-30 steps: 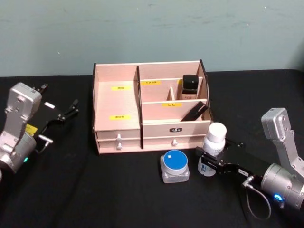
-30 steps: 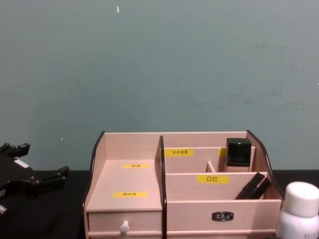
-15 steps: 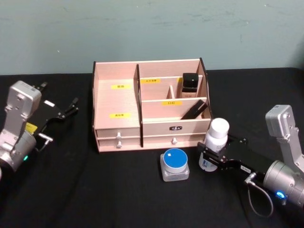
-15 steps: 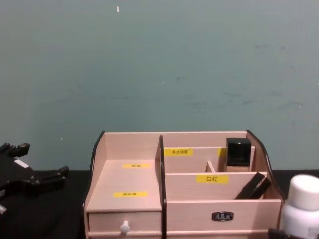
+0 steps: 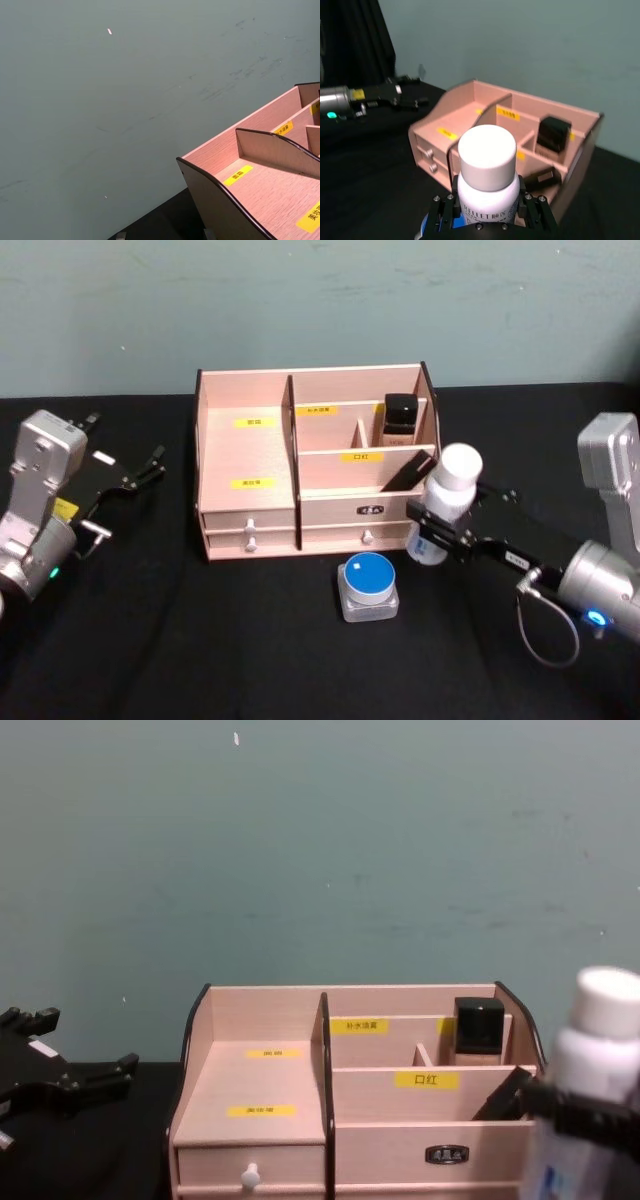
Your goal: Pick up the facial cleanser and watermelon frost from the table and place them into the tiered storage box.
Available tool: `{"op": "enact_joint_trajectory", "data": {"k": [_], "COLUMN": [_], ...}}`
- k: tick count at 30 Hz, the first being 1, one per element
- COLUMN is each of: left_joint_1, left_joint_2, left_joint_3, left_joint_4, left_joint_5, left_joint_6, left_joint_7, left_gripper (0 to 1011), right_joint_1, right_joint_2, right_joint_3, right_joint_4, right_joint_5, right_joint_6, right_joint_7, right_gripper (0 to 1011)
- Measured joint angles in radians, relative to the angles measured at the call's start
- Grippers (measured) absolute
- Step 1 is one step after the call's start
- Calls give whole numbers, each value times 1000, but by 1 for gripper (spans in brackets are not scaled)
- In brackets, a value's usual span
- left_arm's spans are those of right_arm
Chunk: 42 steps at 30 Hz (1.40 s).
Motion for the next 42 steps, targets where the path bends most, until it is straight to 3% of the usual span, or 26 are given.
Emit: {"op": "enact_joint_trajectory", "data": {"k": [7,14,26,42], "left_joint_1": [0,0,0,0], "left_joint_2": [0,0,0,0], "left_joint_3": [0,0,0,0], "left_joint_4": [0,0,0,0], "left_joint_5": [0,0,0,0], "left_joint_6": [0,0,0,0], "left_joint_7": [0,0,0,0], "left_gripper": [1001,1001,1001,1001], "right_joint_1": [63,162,323,441], "right_joint_2": [-12,-50,-139,-222], "right_joint_3": [-26,-74,-147,-171], "right_joint_4": [-22,-4,137,318], "right_joint_5": [-1,-15,-49,-87], "right_joint_6": [25,45,59,39], "right_joint_7": [-5,-8,-19,-29], "right_gripper": [603,603,603,603]}}
